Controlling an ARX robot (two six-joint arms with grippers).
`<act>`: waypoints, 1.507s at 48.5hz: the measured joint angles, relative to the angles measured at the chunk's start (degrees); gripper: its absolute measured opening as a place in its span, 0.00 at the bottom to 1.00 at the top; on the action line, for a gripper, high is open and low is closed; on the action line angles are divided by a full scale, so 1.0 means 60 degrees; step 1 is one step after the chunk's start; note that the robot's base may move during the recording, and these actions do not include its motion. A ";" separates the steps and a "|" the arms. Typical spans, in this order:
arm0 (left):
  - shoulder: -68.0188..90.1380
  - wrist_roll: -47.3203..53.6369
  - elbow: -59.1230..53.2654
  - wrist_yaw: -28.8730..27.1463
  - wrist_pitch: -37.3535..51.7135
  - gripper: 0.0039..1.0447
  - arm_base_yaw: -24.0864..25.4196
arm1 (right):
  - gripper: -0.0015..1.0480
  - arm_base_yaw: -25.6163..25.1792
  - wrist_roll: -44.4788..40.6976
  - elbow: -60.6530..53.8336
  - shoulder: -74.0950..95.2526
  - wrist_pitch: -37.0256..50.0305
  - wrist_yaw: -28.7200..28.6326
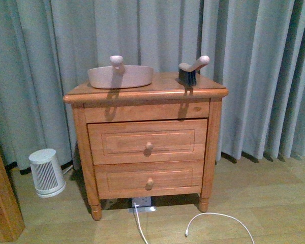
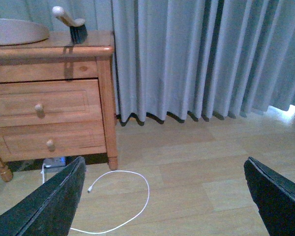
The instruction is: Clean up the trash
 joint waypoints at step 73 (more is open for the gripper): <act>0.0000 0.0004 0.0000 0.0000 0.0000 0.93 0.0000 | 0.93 0.0000 0.0000 0.0000 0.0000 0.0000 0.0000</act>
